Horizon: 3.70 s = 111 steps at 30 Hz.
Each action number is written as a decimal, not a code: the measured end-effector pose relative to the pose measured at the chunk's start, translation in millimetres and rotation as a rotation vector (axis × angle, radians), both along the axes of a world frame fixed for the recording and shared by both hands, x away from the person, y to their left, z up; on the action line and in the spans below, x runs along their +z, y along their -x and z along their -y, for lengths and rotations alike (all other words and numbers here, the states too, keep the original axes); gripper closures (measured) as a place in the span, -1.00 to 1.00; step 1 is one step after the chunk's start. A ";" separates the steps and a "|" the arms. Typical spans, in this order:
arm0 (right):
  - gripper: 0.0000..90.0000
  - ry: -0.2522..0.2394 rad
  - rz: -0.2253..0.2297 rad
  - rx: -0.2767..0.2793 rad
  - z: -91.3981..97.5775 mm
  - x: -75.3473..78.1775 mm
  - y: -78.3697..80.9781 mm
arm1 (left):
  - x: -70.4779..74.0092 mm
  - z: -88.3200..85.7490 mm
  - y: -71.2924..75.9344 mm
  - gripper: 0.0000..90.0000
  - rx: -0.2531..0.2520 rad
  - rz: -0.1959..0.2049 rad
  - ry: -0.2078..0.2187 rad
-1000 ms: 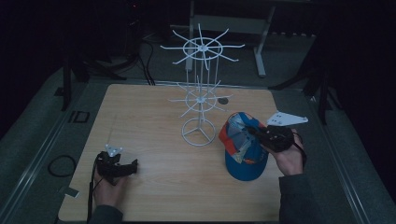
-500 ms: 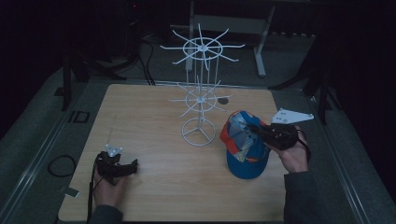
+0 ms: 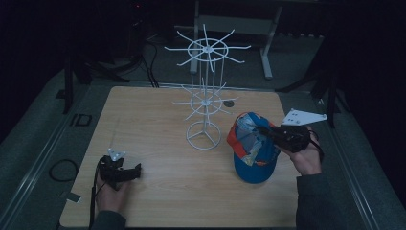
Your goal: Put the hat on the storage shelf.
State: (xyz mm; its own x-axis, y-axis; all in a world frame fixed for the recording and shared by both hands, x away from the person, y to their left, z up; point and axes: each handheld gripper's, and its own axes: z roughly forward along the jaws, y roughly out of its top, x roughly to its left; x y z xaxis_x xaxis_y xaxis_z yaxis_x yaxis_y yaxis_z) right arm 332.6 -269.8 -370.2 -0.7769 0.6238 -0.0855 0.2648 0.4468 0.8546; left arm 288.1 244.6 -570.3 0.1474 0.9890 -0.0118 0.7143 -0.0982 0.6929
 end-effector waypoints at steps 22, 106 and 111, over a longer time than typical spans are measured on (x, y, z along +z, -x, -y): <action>0.97 -0.024 0.054 0.041 4.4 16.4 7.6 | 0.0 -0.1 0.0 -0.91 -0.001 0.000 -0.001; 0.97 -0.038 0.172 0.112 -6.3 77.0 18.6 | 0.0 0.0 0.0 -0.91 0.000 0.000 0.000; 0.97 -0.052 0.171 0.124 -5.8 79.6 17.1 | 0.0 -0.1 0.0 -0.91 -0.001 0.000 -0.001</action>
State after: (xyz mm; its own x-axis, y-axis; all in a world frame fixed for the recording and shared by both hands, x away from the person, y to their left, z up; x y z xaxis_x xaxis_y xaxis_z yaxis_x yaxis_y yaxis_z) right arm 315.5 -264.0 -290.6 -0.8252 0.5312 -0.1922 0.0600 0.4207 0.9052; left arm 288.2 244.6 -570.3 0.1482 0.9889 -0.0113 0.7143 -0.0991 0.6928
